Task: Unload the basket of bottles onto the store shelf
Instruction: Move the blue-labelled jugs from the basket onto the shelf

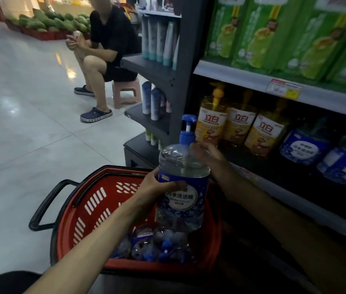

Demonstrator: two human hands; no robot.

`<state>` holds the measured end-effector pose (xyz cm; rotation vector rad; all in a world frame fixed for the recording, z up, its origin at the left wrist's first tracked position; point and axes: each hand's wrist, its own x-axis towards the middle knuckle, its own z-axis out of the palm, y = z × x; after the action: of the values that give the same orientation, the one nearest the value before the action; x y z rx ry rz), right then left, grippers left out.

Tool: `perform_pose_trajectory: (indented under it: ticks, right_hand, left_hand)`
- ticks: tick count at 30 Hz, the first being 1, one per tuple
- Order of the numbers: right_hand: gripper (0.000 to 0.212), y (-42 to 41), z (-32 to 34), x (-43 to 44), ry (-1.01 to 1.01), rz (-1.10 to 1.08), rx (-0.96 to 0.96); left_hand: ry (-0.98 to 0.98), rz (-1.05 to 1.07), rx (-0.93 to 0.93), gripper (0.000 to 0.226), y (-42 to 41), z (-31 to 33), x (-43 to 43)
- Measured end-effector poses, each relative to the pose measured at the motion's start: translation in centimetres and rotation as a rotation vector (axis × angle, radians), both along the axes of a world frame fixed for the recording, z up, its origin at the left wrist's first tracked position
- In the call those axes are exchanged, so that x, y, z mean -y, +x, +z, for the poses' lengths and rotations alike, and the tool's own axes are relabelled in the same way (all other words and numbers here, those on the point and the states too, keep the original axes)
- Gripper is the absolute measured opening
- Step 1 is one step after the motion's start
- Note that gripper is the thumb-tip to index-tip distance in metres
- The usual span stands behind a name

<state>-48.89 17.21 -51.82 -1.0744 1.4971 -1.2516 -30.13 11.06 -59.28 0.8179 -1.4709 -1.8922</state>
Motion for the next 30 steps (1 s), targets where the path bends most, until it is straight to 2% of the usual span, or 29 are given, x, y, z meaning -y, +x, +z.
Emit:
perform_pose_trajectory:
  ticks: [2, 3, 6, 7, 12, 17, 18, 20, 21, 22, 24, 25, 27, 30]
  right_hand:
    - [0.085, -2.3, -0.1, -1.7, 0.055, -0.002, 0.043]
    - [0.08, -3.5, -0.3, -2.9, 0.082, -0.008, 0.055]
    - [0.035, -6.0, -1.6, -6.7, 0.14, 0.002, 0.081]
    - [0.029, -6.5, -2.3, -7.9, 0.146, 0.013, 0.073]
    - [0.086, -6.6, -3.8, -11.9, -0.023, 0.104, -0.043]
    - [0.097, -9.4, -4.6, -14.6, -0.063, 0.045, -0.089]
    - [0.109, -10.1, -4.5, -15.2, -0.05, 0.048, -0.068]
    - [0.152, -11.9, -4.6, -16.2, -0.011, 0.008, 0.081]
    - [0.157, -12.9, -4.7, -16.9, -0.012, -0.026, 0.131]
    - [0.143, -13.7, -4.9, -17.5, -0.028, -0.05, 0.123]
    - [0.096, -14.8, -4.7, -19.1, -0.056, -0.103, 0.127]
    - [0.082, -15.3, -4.6, -19.8, -0.06, -0.132, 0.169]
    - [0.071, -16.7, -4.6, -21.1, -0.064, -0.158, 0.24]
    - [0.065, -18.3, -4.4, -23.1, -0.069, -0.187, 0.299]
  left_hand:
    - [0.041, -0.012, -0.024, 0.083, -1.5, 0.1, -1.1]
    - [0.056, -0.017, -0.034, 0.083, -2.2, 0.3, -1.5]
    - [0.064, -0.013, -0.048, 0.076, -4.3, 1.4, -2.8]
    - [0.056, -0.009, -0.046, 0.073, -5.1, 1.8, -3.2]
    - [0.051, -0.008, -0.02, 0.057, -9.1, 3.7, -5.9]
    - [-0.037, -0.09, 0.073, 0.05, -13.6, 4.7, -7.9]
    - [-0.078, -0.121, 0.099, 0.05, -14.6, 5.1, -8.2]
    - [-0.171, -0.201, 0.152, 0.053, -16.5, 5.7, -8.7]
    - [-0.225, -0.245, 0.176, 0.056, -17.4, 6.1, -8.8]
    - [-0.27, -0.28, 0.201, 0.058, -18.3, 6.7, -9.0]
    - [-0.365, -0.366, 0.23, 0.06, -20.1, 7.4, -9.2]
    - [-0.406, -0.417, 0.24, 0.063, -21.0, 7.8, -9.3]
    - [-0.445, -0.487, 0.271, 0.067, -22.8, 8.5, -9.6]
    - [-0.517, -0.591, 0.318, 0.059, -25.7, 8.1, -9.9]
